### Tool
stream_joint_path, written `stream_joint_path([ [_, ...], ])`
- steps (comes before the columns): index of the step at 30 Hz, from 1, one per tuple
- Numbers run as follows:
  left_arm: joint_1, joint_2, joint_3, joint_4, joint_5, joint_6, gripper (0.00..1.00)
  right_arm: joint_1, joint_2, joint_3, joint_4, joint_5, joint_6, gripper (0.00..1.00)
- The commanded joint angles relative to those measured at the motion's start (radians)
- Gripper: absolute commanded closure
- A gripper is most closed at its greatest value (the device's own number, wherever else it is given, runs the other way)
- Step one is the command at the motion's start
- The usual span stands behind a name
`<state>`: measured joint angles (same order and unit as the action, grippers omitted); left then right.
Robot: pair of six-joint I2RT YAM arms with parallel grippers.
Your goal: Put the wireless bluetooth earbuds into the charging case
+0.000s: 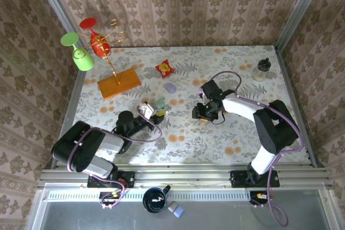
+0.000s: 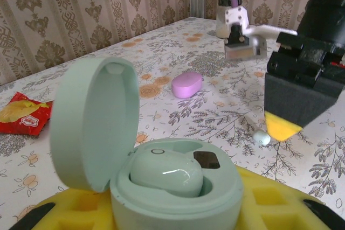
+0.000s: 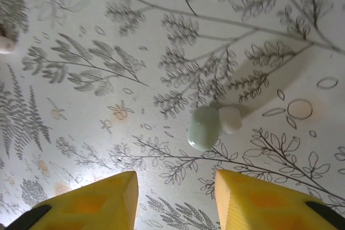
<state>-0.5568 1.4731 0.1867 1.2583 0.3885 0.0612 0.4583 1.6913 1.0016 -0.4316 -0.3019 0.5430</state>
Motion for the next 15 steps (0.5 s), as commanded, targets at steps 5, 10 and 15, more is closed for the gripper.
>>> stream_joint_path([
  [5,-0.006,-0.011,0.017,0.020,0.024,0.023,0.73,-0.033,0.109,0.183,-0.085,0.047,-0.174,0.55],
  [10,-0.006,-0.010,0.016,0.020,0.020,0.028,0.73,-0.035,0.225,0.265,-0.100,-0.013,-0.203,0.54],
  [15,-0.008,-0.007,0.017,0.020,0.016,0.028,0.73,-0.034,0.257,0.228,-0.122,-0.048,-0.225,0.54],
])
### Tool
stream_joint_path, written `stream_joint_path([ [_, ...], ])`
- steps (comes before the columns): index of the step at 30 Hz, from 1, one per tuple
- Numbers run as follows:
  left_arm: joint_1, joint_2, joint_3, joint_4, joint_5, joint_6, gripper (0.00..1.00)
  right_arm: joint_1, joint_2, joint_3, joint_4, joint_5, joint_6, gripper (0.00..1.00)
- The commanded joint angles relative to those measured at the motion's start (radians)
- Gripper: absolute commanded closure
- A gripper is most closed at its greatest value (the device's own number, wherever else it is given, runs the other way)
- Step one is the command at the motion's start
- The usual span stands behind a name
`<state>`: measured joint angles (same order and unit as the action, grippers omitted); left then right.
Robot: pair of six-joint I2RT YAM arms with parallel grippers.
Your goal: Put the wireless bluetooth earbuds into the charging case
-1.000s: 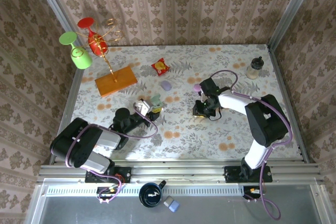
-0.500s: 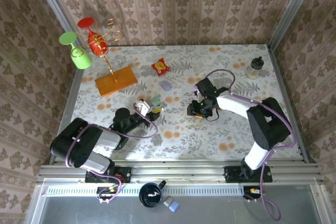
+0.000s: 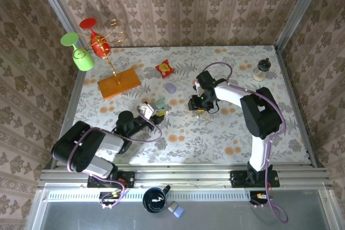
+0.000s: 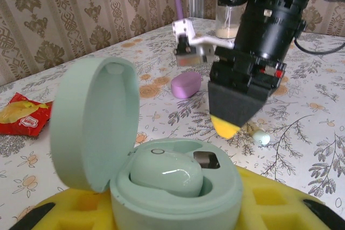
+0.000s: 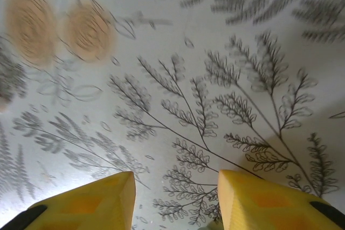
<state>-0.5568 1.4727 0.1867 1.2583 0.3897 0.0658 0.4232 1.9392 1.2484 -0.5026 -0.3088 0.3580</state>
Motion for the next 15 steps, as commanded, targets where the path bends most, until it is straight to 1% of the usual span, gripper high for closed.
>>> stream_joint_path([
  [1,-0.008,-0.006,0.019,0.021,0.015,0.022,0.73,0.000,0.003,-0.037,-0.048,-0.040,-0.041,0.54],
  [9,-0.014,-0.002,0.022,0.021,0.019,0.021,0.74,-0.008,-0.096,-0.191,-0.040,-0.021,-0.045,0.55],
  [11,-0.014,-0.002,0.022,0.021,0.020,0.022,0.73,-0.007,-0.112,-0.211,-0.040,-0.030,-0.041,0.56],
  [15,-0.015,-0.002,0.022,0.022,0.019,0.023,0.74,-0.006,-0.144,-0.250,0.022,-0.074,-0.027,0.57],
])
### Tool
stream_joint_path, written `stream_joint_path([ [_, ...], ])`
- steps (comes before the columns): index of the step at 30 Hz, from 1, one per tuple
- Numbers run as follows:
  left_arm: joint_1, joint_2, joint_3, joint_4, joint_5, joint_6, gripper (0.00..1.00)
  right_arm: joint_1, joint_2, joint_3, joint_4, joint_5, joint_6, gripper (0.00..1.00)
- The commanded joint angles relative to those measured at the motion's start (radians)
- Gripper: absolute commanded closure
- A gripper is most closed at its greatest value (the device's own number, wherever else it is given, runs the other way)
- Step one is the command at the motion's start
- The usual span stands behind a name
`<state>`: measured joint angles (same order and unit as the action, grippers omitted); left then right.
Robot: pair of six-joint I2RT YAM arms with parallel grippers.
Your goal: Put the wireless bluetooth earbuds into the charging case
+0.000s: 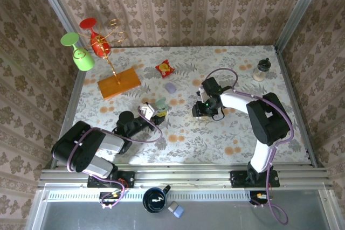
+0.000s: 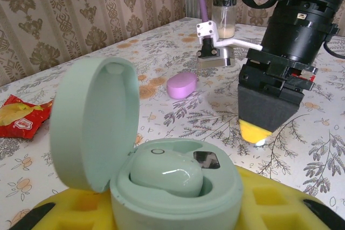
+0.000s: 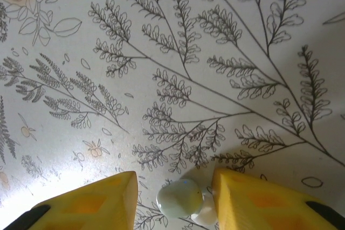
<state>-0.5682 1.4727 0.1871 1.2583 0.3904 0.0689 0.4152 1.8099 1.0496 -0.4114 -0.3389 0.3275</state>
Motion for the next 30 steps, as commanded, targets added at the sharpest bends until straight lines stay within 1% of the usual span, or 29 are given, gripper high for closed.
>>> stream_joint_path([
  [1,-0.004,-0.002,0.022,0.021,0.018,0.021,0.74,0.002,-0.021,-0.064,-0.056,-0.056,0.008,0.57],
  [5,-0.004,0.000,0.022,0.021,0.016,0.022,0.74,0.002,-0.031,-0.094,-0.023,-0.106,0.046,0.58],
  [12,-0.004,0.000,0.021,0.021,0.016,0.021,0.74,0.007,-0.112,-0.174,0.050,-0.194,0.091,0.57],
  [17,-0.004,-0.001,0.021,0.021,0.018,0.022,0.74,-0.016,-0.164,-0.172,0.035,-0.129,0.071,0.58],
  [20,-0.004,-0.001,0.020,0.020,0.016,0.026,0.74,-0.041,-0.138,-0.136,0.030,-0.129,0.049,0.58],
  [27,-0.004,0.012,0.022,0.021,0.015,0.034,0.74,-0.071,-0.016,-0.023,0.012,-0.140,0.008,0.58],
  [30,-0.004,0.016,0.023,0.021,0.016,0.034,0.74,-0.076,0.034,0.004,0.014,-0.182,0.004,0.58],
])
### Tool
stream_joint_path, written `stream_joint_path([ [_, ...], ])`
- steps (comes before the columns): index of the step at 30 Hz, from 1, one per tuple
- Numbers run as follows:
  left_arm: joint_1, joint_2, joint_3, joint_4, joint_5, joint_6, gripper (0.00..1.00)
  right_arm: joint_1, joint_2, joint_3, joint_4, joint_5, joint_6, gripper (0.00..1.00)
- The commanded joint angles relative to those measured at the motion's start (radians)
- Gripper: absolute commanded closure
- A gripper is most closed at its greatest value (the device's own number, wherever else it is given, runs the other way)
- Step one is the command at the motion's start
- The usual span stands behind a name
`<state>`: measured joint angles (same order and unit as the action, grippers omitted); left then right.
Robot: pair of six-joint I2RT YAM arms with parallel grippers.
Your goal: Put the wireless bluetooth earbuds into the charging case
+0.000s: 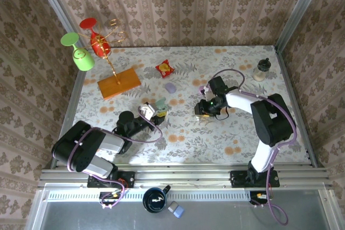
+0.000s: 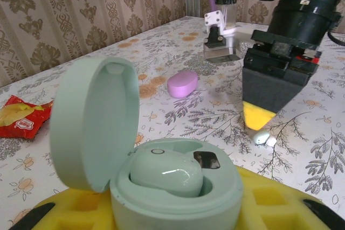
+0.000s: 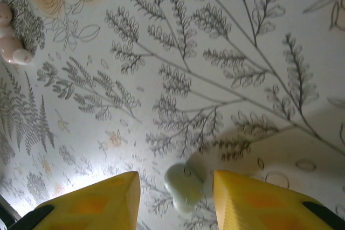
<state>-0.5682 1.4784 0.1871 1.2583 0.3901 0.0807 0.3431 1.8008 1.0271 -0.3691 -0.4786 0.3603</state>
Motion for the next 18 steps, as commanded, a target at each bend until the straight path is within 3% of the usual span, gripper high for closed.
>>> stream_joint_path([
  [1,-0.004,0.011,0.023,0.021,0.016,0.022,0.74,-0.003,0.055,0.030,-0.025,-0.059,-0.029,0.58],
  [18,-0.010,0.019,0.028,0.024,0.027,0.014,0.74,-0.005,0.004,-0.107,0.099,-0.159,0.028,0.64],
])
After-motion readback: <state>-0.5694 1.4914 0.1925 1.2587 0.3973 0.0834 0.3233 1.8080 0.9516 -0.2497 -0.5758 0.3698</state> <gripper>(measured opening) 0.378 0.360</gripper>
